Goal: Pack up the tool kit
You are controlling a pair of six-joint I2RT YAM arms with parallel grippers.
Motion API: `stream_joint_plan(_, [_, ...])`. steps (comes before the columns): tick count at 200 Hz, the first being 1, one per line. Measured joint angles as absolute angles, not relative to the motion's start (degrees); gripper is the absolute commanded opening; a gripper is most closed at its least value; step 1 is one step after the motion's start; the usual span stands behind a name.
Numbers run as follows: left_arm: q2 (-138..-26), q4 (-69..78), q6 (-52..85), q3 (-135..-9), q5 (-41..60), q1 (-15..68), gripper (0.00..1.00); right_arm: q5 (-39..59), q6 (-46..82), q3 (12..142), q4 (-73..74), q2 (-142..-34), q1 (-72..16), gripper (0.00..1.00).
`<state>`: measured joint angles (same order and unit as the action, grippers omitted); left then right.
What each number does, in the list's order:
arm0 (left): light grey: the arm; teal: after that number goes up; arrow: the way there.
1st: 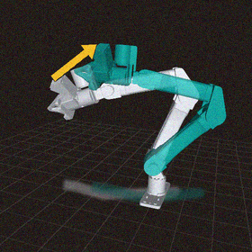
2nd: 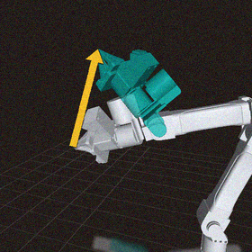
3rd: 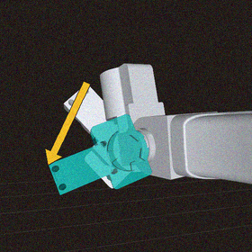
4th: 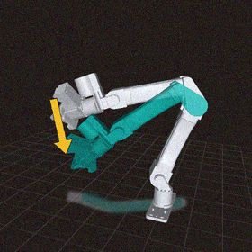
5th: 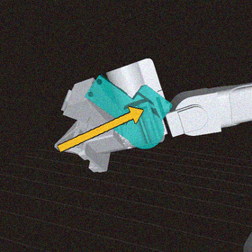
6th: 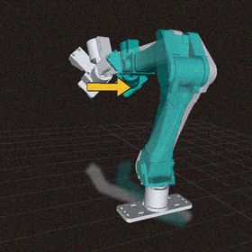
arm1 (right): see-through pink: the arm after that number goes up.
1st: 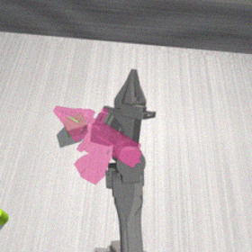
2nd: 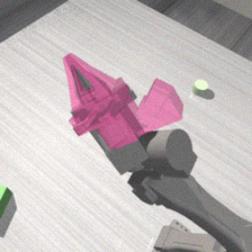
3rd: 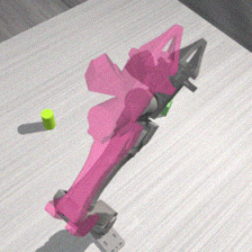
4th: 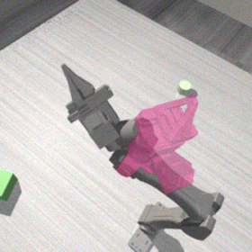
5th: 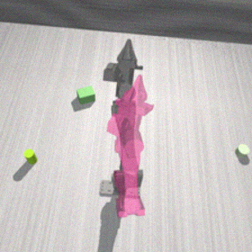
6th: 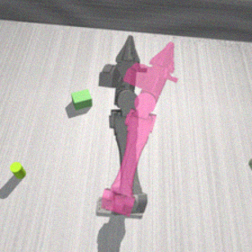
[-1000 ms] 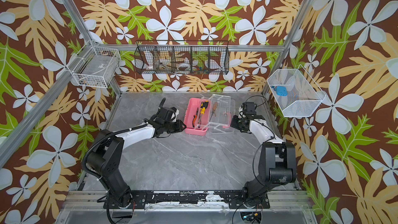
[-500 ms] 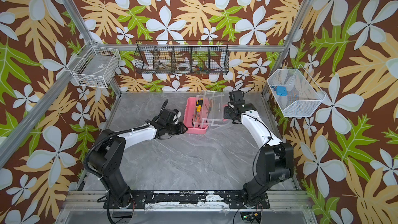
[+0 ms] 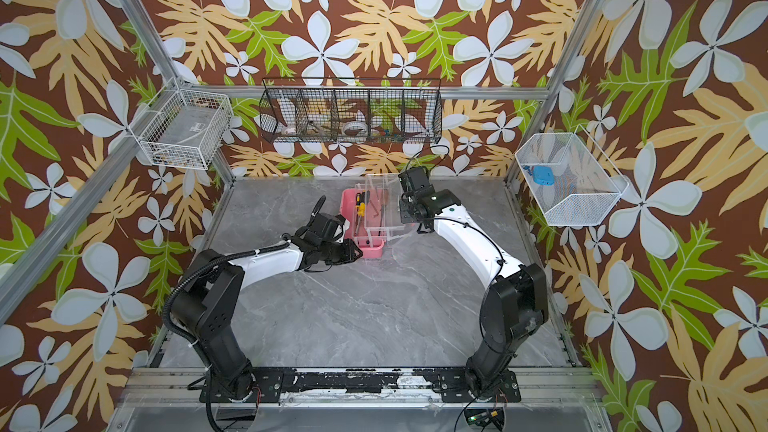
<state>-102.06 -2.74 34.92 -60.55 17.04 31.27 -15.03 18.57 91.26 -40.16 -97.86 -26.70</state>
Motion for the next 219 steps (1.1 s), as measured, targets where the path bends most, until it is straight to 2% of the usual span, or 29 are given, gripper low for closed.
stream_joint_plan(50, [-101.9,-2.7,35.7,-60.0,17.4,31.3,0.27,-18.3,17.7,95.0,-42.0,-99.4,-29.7,0.00])
stream_joint_plan(93, [-96.1,-3.5,35.7,-59.9,17.5,31.3,0.47,-21.3,15.7,95.8,-42.5,-100.6,-29.6,0.00])
stream_joint_plan(132, [-87.7,-5.2,35.2,-57.6,16.1,31.2,0.53,-22.8,12.8,96.8,-42.9,-102.5,-29.3,0.00])
stream_joint_plan(153, [-83.0,-7.0,34.5,-55.9,12.5,31.2,0.61,-22.9,11.7,97.7,-42.9,-102.7,-29.3,0.00])
stream_joint_plan(179, [-82.5,-7.9,33.4,-55.2,7.9,29.0,0.62,-22.9,10.5,99.0,-42.9,-102.6,-29.4,0.00])
stream_joint_plan(219, [-91.3,-7.0,32.9,-57.5,6.3,27.3,0.58,-23.9,9.0,99.7,-43.2,-101.8,-30.2,0.00])
